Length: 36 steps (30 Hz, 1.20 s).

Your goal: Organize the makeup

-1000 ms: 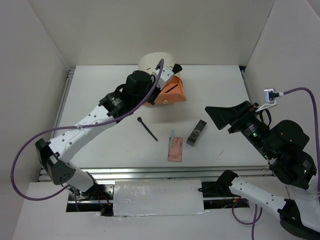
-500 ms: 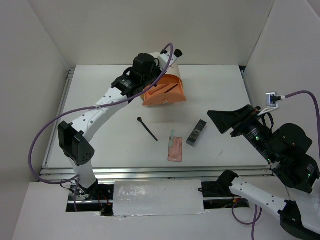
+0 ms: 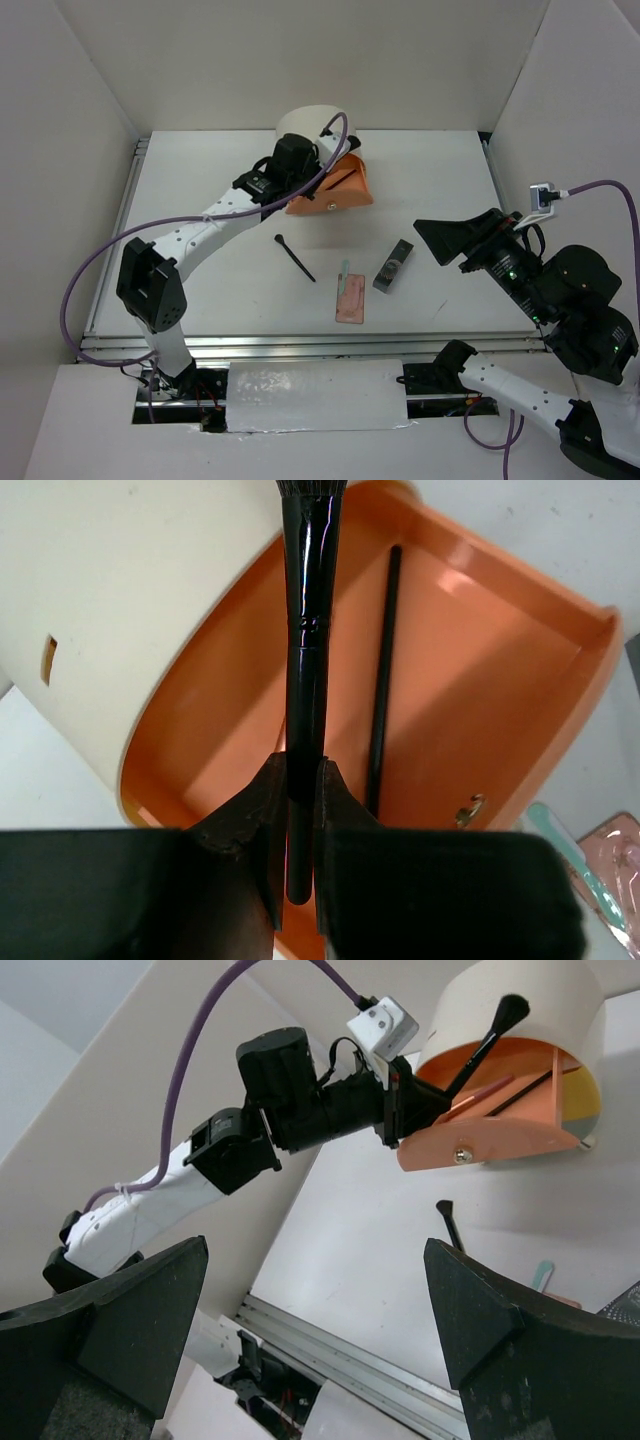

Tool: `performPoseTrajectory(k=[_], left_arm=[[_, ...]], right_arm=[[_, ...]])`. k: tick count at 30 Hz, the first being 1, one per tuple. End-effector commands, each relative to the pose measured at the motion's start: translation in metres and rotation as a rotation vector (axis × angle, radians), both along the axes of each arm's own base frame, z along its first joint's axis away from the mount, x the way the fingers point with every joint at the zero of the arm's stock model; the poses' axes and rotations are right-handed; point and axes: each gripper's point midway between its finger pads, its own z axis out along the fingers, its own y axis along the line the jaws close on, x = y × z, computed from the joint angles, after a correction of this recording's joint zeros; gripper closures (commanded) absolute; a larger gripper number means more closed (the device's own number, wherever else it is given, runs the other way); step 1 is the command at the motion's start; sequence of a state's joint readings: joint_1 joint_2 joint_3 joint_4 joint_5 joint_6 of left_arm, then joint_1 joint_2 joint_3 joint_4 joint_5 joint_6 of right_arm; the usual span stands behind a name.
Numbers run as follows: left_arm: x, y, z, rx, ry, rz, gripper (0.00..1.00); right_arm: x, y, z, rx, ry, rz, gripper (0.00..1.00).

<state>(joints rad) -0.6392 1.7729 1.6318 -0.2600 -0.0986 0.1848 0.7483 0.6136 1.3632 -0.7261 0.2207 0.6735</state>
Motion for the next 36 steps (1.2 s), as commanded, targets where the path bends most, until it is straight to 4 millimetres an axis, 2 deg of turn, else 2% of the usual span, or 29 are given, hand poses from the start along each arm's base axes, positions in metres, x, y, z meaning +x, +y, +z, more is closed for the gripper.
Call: performPoseTrajectory(k=[1, 4, 7, 8, 13, 16, 17, 18, 21, 23, 25, 27, 28, 29, 30, 31, 32, 33, 34, 36], left_arm=[[-0.004, 0.001, 0.034, -0.110, -0.058, 0.028, 0.98], [-0.005, 0.002, 0.029, -0.105, -0.040, 0.035, 0.87], [-0.008, 0.004, 0.034, -0.114, -0.044, 0.042, 0.69], [-0.007, 0.005, 0.036, -0.115, -0.051, 0.050, 0.57], [-0.009, 0.011, 0.056, -0.148, -0.093, 0.069, 0.40], [-0.009, 0.014, 0.069, -0.164, -0.115, 0.080, 0.35], [-0.009, 0.014, 0.077, -0.175, -0.124, 0.088, 0.11], [-0.009, 0.018, 0.085, -0.185, -0.136, 0.109, 0.01], [-0.009, 0.033, 0.118, -0.270, -0.165, 0.216, 0.00], [-0.014, 0.040, 0.142, -0.415, -0.131, 0.318, 0.01], [-0.025, 0.064, 0.142, -0.467, -0.068, 0.466, 0.01], [-0.044, 0.081, 0.132, -0.646, 0.054, 0.653, 0.01], [-0.059, 0.099, 0.106, -0.625, 0.122, 0.766, 0.01], [-0.072, 0.102, 0.066, -0.682, 0.233, 0.882, 0.01], [-0.092, 0.115, 0.047, -0.685, 0.296, 0.954, 0.01], [-0.102, 0.118, 0.024, -0.685, 0.345, 1.005, 0.01], [-0.114, 0.121, -0.013, -0.659, 0.405, 1.069, 0.01], [-0.120, 0.121, -0.032, -0.639, 0.441, 1.092, 0.01], [-0.132, 0.127, -0.060, -0.582, 0.489, 1.137, 0.01], [-0.132, 0.125, -0.082, -0.549, 0.520, 1.167, 0.01]], right_arm=[[0.002, 0.000, 0.010, 0.001, -0.030, -0.005, 0.03], [0.003, 0.000, 0.008, 0.000, -0.029, -0.008, 0.03], [0.002, 0.000, 0.008, 0.003, -0.027, -0.004, 0.03], [0.002, 0.000, 0.008, 0.003, -0.027, -0.005, 0.03], [0.002, 0.002, 0.007, 0.008, -0.024, 0.001, 0.03], [0.002, 0.003, 0.005, 0.014, -0.018, 0.006, 0.03], [0.001, 0.003, 0.005, 0.013, -0.016, 0.009, 0.03], [0.001, 0.003, 0.005, 0.013, -0.016, 0.009, 0.03], [0.001, 0.003, 0.005, 0.016, -0.016, 0.008, 0.03], [0.001, 0.003, 0.004, 0.019, -0.016, 0.006, 0.03], [0.001, 0.002, 0.003, 0.023, -0.014, 0.002, 0.04], [0.003, 0.002, 0.002, 0.028, -0.013, -0.002, 0.03], [0.004, 0.002, 0.000, 0.032, -0.010, -0.007, 0.03], [0.004, 0.003, -0.001, 0.034, -0.008, -0.004, 0.03], [0.004, 0.004, 0.000, 0.036, -0.008, 0.001, 0.04], [0.005, 0.006, 0.000, 0.034, -0.006, 0.004, 0.03], [0.005, 0.008, 0.000, 0.031, -0.006, 0.010, 0.03], [0.005, 0.009, 0.000, 0.029, -0.005, 0.014, 0.04], [0.006, 0.012, 0.001, 0.025, -0.006, 0.027, 0.03], [0.007, 0.016, 0.002, 0.012, -0.006, 0.037, 0.03]])
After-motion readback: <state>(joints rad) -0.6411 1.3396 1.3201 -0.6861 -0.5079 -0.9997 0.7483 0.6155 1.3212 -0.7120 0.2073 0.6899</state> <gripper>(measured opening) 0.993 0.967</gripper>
